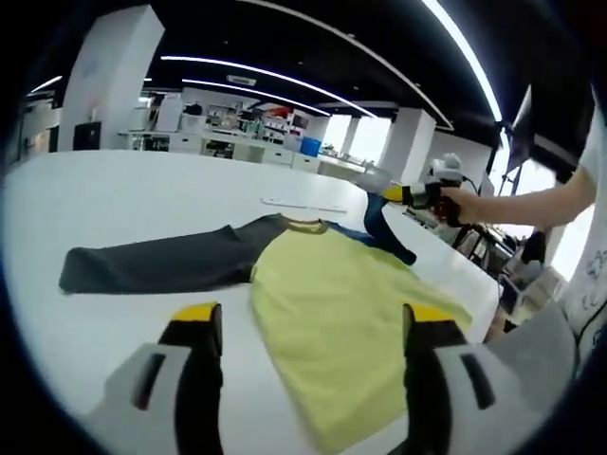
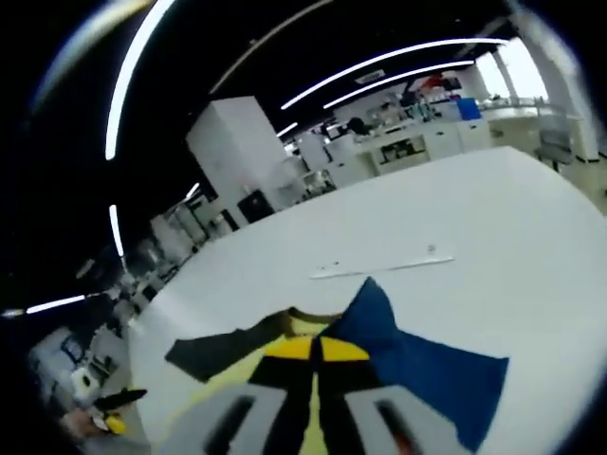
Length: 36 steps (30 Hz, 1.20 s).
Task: Fold the garment on the visible template until the final outline fits inside the template.
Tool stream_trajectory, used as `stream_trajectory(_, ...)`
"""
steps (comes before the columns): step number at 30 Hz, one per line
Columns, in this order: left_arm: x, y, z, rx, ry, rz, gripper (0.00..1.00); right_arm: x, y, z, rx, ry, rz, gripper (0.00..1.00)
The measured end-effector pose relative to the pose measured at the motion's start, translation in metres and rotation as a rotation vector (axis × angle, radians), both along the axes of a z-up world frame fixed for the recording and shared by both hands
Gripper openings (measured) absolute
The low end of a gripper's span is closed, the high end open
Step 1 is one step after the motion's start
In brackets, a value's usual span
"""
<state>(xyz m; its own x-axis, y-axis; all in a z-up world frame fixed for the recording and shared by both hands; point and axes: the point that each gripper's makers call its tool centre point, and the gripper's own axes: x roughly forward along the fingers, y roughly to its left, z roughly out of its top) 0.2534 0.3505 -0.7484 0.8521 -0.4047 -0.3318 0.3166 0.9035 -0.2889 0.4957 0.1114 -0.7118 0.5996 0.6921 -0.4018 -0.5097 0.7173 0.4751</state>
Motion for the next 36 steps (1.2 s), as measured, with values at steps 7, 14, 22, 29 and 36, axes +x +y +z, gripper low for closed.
stream_trajectory(7,0.0,0.001,-0.003,0.001,0.005,0.005,0.75,-0.002,0.039,0.007,0.039,-0.001,0.063,0.0)
stream_trajectory(14,-0.002,-0.003,-0.004,0.002,0.013,0.003,0.74,-0.011,0.089,0.014,0.074,-0.01,0.138,0.0)
stream_trajectory(22,-0.005,-0.002,-0.005,0.003,0.02,0.008,0.74,-0.027,0.143,0.001,0.079,0.006,0.215,0.0)
stream_trajectory(29,-0.008,0.002,-0.007,0.001,0.029,0.023,0.73,-0.041,0.173,-0.015,0.051,0.027,0.259,0.0)
stream_trajectory(36,-0.012,0.002,-0.009,-0.004,0.037,0.038,0.73,-0.054,0.192,-0.04,0.025,0.065,0.299,0.0)
